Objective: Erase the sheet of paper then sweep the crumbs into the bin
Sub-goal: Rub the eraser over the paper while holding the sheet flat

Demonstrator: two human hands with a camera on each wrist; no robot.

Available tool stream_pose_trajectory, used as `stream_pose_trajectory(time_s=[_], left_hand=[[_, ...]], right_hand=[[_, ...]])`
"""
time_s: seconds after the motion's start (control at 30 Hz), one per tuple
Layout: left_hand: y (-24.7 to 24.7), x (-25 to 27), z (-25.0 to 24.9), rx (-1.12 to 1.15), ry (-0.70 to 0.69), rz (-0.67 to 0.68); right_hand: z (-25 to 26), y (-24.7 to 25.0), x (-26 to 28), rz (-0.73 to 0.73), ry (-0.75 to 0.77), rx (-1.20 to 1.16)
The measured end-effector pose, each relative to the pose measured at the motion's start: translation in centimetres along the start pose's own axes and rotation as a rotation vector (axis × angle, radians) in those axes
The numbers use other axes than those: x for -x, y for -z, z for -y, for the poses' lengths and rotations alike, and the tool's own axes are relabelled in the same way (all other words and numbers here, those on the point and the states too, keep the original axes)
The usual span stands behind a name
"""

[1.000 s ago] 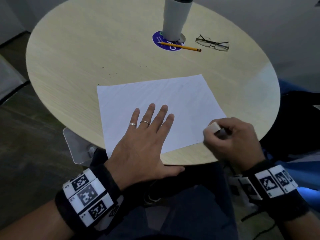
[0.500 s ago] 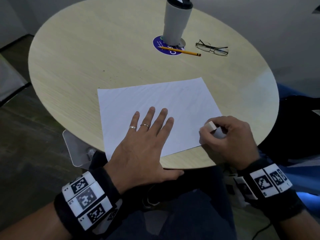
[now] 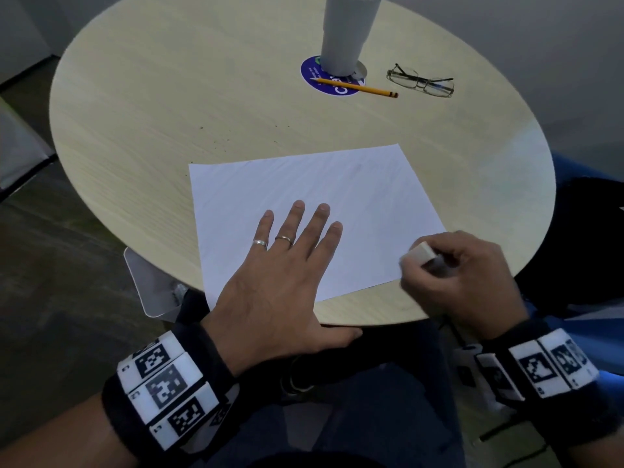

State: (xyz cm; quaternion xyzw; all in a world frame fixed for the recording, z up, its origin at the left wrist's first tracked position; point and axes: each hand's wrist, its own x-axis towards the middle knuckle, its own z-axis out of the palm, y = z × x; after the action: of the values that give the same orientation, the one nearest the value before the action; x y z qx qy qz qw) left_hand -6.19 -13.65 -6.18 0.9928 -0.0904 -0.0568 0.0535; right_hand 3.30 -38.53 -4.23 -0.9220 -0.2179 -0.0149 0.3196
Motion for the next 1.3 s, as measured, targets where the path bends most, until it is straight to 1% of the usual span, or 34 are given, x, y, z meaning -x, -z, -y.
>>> stream_pose_trajectory(time_s=[0.03, 0.1, 0.17, 0.27, 0.33, 0.4, 0.43, 0.53, 0.6, 0.63, 0.67, 0.73, 0.77, 0.83, 0.9, 0.97, 1.0, 1.07, 1.13, 1.2, 1.3], left_hand=[[0.0, 0.0, 0.0, 0.003, 0.002, -0.001], [0.0, 0.0, 0.0, 0.008, 0.003, -0.002], [0.0, -0.1, 0.1, 0.007, 0.0, 0.001], [-0.1, -0.1, 0.1, -0.004, -0.004, 0.007], [0.0, 0.0, 0.1, 0.005, -0.005, -0.001], [0.0, 0.0, 0.1, 0.013, 0.0, -0.001], [0.0, 0.0, 0.1, 0.015, 0.002, -0.001], [0.1, -0.1, 0.0, 0.006, -0.002, 0.005], [0.0, -0.1, 0.0, 0.0, -0.003, 0.004], [0.0, -0.1, 0.1, 0.001, -0.006, 0.003], [0.0, -0.1, 0.1, 0.005, -0.009, 0.004], [0.0, -0.1, 0.1, 0.013, -0.005, 0.008], [0.0, -0.1, 0.1, 0.012, 0.0, 0.008], [0.1, -0.1, 0.0, 0.015, 0.001, 0.006], [0.1, -0.1, 0.0, 0.016, -0.001, 0.002], [0.1, 0.0, 0.0, 0.015, -0.004, 0.0], [0.1, 0.0, 0.0, 0.017, -0.004, -0.002], [0.2, -0.1, 0.0, 0.022, -0.004, 0.0], [0.2, 0.0, 0.0, 0.012, 0.001, 0.005], [0.2, 0.0, 0.0, 0.01, -0.003, 0.0], [0.2, 0.0, 0.0, 0.014, -0.004, -0.005]], right_hand=[[-0.8, 0.7, -0.2, -0.021, -0.039, 0.003], [-1.1, 1.3, -0.3, -0.059, -0.036, 0.039], [0.7, 0.5, -0.3, -0.048, 0.032, 0.032], [2.7, -1.1, 0.6, 0.037, 0.134, 0.058], [1.7, -0.6, 0.5, 0.056, 0.09, 0.057], [0.0, 0.7, 0.0, 0.032, 0.013, 0.012], [-0.5, 1.2, -0.2, 0.018, 0.003, 0.015], [0.8, 0.7, -0.5, 0.001, 0.074, 0.027], [2.1, -0.8, 0.0, 0.041, 0.15, 0.038], [2.2, -1.1, 0.1, 0.061, 0.155, 0.043], [1.7, -1.0, 0.1, 0.068, 0.123, 0.02], [0.0, 0.1, -0.4, 0.043, 0.019, -0.032], [-0.7, 0.8, -0.6, 0.024, -0.009, -0.035], [-1.1, 1.2, -1.0, -0.041, 0.0, -0.003], [0.0, 0.2, -1.4, -0.095, 0.054, 0.006], [1.1, -1.2, -1.2, -0.077, 0.091, 0.024], [1.0, -1.4, -1.3, -0.061, 0.08, 0.022], [-0.2, -0.8, -1.9, -0.049, 0.005, -0.025], [-1.4, 0.0, -2.5, -0.091, -0.037, -0.004], [-1.3, 0.1, -2.7, -0.121, -0.008, 0.071], [0.7, -1.3, -1.8, -0.08, 0.057, 0.089]])
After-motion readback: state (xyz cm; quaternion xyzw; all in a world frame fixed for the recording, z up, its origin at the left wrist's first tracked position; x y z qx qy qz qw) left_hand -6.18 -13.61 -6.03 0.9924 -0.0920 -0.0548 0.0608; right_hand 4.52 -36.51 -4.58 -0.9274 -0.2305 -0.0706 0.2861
